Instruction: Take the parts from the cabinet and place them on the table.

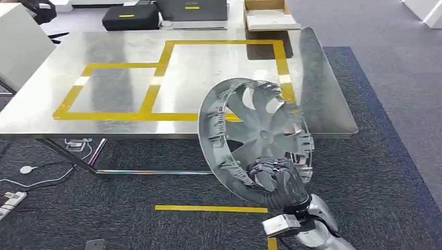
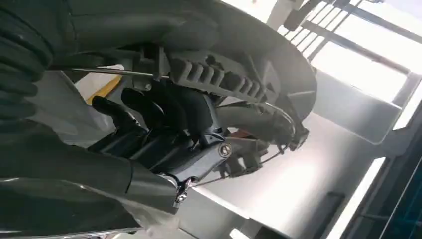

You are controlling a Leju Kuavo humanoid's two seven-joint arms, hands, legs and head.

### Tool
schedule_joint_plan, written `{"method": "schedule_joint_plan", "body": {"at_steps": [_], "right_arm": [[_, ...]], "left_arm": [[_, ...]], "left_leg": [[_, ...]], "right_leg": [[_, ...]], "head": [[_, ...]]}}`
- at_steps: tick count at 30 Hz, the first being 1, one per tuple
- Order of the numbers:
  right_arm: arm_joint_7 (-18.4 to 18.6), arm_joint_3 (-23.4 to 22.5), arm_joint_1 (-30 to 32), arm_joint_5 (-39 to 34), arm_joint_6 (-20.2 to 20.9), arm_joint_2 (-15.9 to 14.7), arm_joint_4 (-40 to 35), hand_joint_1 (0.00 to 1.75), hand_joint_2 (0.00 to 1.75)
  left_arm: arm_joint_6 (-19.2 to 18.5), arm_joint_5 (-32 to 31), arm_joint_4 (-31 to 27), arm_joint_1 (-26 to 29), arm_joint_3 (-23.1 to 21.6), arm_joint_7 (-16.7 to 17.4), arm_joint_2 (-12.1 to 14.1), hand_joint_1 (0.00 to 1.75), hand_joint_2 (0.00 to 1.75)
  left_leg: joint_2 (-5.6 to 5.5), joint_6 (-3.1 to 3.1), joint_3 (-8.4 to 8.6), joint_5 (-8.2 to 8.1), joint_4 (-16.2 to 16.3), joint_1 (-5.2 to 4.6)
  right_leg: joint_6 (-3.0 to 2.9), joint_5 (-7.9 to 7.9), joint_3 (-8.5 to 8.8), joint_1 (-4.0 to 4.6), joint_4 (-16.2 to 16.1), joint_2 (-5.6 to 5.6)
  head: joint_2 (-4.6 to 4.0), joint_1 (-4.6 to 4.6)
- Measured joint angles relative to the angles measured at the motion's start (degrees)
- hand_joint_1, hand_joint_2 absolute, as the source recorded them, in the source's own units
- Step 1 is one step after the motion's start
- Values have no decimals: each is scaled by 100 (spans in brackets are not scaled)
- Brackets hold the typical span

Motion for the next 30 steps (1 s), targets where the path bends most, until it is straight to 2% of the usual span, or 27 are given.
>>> {"method": "schedule_joint_plan", "body": {"at_steps": [1,2,3,5,6,7,8,10,11,12,13,15,16,17,18,19,20,21,22,23,25,26,27,28,30], "right_arm": [[-9,-2,8,-2,-18,0,0,175,175],[-20,-2,9,4,-37,0,0,175,175],[-42,-2,15,13,-72,0,-11,175,175],[-50,-15,38,31,-118,0,-65,175,175],[-57,-22,39,46,-146,2,-81,175,175],[-68,-26,30,52,-157,0,-94,175,175],[-74,-28,33,55,-164,2,-105,175,175],[-85,-22,37,61,-166,2,-131,175,175],[-85,-24,37,61,-166,4,-157,175,175],[-85,-28,30,57,-168,4,-166,175,175],[-85,-28,19,57,-168,4,-173,175,175],[-85,-26,60,61,-168,4,-173,175,175],[-83,-26,66,85,-177,4,-173,175,175],[-74,-28,63,164,-197,4,-173,175,175],[-53,-28,54,242,-218,4,-173,175,175],[-6,-28,39,343,-243,2,-175,175,175],[51,-28,1,420,-245,-7,-177,175,175],[114,-28,-55,499,-245,-26,-184,175,175],[190,-26,-138,590,-245,-48,-195,175,175],[257,-28,-201,681,-256,-65,-205,175,175],[393,-31,-315,889,-286,-118,-205,175,175],[446,-31,-411,977,-293,-140,-205,175,175],[477,-30,-477,1014,-293,-146,-205,175,175],[525,-28,-543,1067,-293,-146,-205,175,175],[601,-9,-665,1183,-284,-164,-195,175,175]], "left_arm": [[-4,0,0,9,2,0,-4,0,0],[-7,-2,0,16,4,2,-7,0,0],[-7,-2,0,16,4,2,-7,0,0],[-11,-11,0,14,4,4,-4,0,0],[-11,-11,0,12,4,7,0,0,0],[-13,-18,0,1,4,7,0,0,0],[-15,-18,0,-9,4,11,0,0,0],[-15,-17,0,17,4,11,-2,0,0],[-15,-20,0,21,4,13,-9,0,0],[-15,-20,-2,20,7,11,-9,0,0],[-15,-17,0,4,7,11,-2,0,0],[-22,-18,0,-4,7,11,-7,0,0],[-22,-24,0,0,7,11,-7,0,0],[-31,-31,0,6,7,11,-9,0,0],[-35,-52,0,9,7,11,-13,0,0],[-39,-63,0,9,9,11,-11,0,0],[-50,-68,0,6,9,11,-13,0,0],[-55,-70,0,9,9,11,-13,0,0],[-59,-79,0,-8,9,11,-11,0,0],[-70,-90,0,-13,9,11,-9,0,0],[-90,-127,0,-8,9,15,-13,0,0],[-92,-140,-2,-15,9,17,0,0,0],[-92,-161,0,-17,9,22,5,0,0],[-98,-168,-2,-25,9,22,2,0,0],[-107,-179,0,-18,9,26,2,0,0]], "left_leg": [[4,1,-135,-28,230,2],[4,9,-129,81,176,4],[4,27,-25,307,-88,4],[6,94,409,880,-1079,-3],[9,112,532,815,-1278,-23],[13,137,564,781,-1410,-49],[17,143,541,755,-1402,-57],[10,195,550,734,-1437,-64],[9,233,610,758,-1523,-11],[11,254,640,750,-1545,-15],[10,291,649,735,-1546,-16],[10,330,656,706,-1545,-36],[8,337,663,693,-1542,-44],[6,337,681,678,-1541,-48],[3,334,709,660,-1541,-48],[-4,322,755,631,-1539,-48],[-9,306,817,595,-1537,-48],[-9,281,841,567,-1538,-48],[-14,255,814,552,-1497,-86],[-11,231,786,564,-1495,-84],[-5,200,801,562,-1510,-70],[-8,164,810,518,-1490,-78],[-1,129,805,462,-1416,-75],[3,85,687,322,-1144,-66],[6,32,238,-39,-251,-16]], "right_leg": [[0,-16,18,1,1,2],[3,-34,45,0,1,7],[7,-56,74,0,0,13],[34,-114,156,0,0,17],[60,-137,164,5,-7,18],[106,-150,128,27,4,33],[137,-145,115,20,-10,22],[206,-154,155,15,-69,11],[237,-210,123,14,-58,16],[240,-287,81,19,75,20],[241,-464,-103,22,433,27],[254,-820,-658,23,1400,28],[264,-854,-857,25,1678,27],[269,-744,-929,24,1692,27],[266,-534,-881,24,1491,26],[261,-205,-700,24,1044,26],[243,132,-444,22,472,25],[228,197,-292,24,153,29],[219,141,-174,44,27,31],[173,114,-187,45,19,34],[137,102,-187,63,9,50],[97,115,-147,10,-38,42],[80,111,-99,1,-47,35],[40,85,-65,-6,-52,14],[6,56,-23,-5,-51,-3]], "head": [[0,-4],[0,-2],[0,-4],[0,-2],[0,4],[0,-2],[0,2],[0,-2],[0,9],[0,26],[0,44],[0,50],[0,48],[0,50],[0,46],[0,53],[0,50],[0,52],[0,50],[0,36],[0,33],[0,31],[0,35],[0,-29],[0,-22]]}}
